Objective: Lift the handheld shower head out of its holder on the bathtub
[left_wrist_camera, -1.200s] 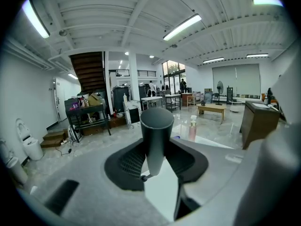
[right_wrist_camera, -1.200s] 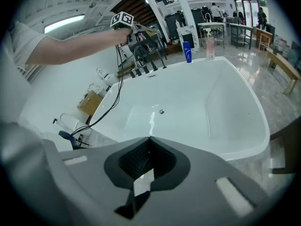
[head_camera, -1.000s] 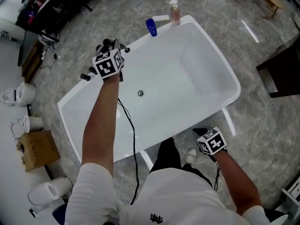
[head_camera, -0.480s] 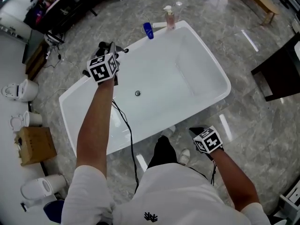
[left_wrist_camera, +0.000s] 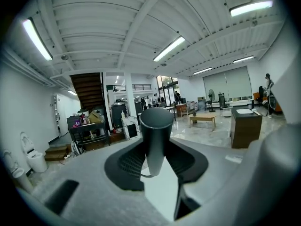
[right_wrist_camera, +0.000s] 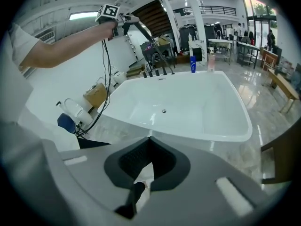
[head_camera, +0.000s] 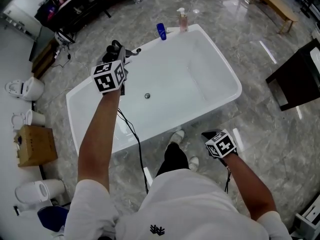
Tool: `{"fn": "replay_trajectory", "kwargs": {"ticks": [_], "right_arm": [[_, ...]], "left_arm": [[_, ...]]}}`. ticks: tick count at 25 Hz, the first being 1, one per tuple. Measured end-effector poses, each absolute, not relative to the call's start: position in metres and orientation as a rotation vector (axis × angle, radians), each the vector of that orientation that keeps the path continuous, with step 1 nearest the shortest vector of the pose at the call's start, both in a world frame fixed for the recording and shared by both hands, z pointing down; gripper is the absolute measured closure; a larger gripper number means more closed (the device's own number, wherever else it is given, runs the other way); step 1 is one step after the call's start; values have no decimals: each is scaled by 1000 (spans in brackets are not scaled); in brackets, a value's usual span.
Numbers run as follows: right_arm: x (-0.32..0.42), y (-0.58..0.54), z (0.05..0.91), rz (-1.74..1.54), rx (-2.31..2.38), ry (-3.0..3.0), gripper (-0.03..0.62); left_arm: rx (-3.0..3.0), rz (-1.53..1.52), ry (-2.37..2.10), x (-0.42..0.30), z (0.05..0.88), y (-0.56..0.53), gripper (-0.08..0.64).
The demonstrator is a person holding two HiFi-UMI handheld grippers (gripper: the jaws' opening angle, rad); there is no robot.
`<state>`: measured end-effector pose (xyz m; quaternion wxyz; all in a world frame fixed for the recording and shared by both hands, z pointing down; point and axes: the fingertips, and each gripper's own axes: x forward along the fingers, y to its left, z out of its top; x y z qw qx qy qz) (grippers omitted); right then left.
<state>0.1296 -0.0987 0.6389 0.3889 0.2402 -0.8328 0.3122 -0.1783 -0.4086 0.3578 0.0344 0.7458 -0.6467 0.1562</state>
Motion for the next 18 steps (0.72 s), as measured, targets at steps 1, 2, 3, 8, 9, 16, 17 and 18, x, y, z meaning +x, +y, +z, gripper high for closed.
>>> {"fn": "replay_trajectory", "kwargs": {"ticks": [1,2,3,8,9,16,17,18], "right_arm": [[129,-95,637,787,609,-2122,578],[130,-90,635,781,608,-2125,580],[130,-85,633,776,608,-2127,578],[131,-62,626,759,603,-2137,578],[131,-59,626,758,602,-2140,579],[129,-49,616,737,620,-2161,578],[128,-48,614,736,621,-2164,579],[128,-46,613,733,622,-2167,579]], "left_arm": [[2304,484,-1986,-177,353,-398,422],[2316,488,-1983,-174,348,-387,422],[2328,493,-1980,-172,343,-377,422],[2378,505,-1951,-162,326,-329,422],[2385,509,-1947,-160,323,-321,422],[2432,511,-1936,-149,297,-266,422],[2442,507,-1937,-147,292,-259,422],[2452,502,-1937,-144,286,-251,422]]}}
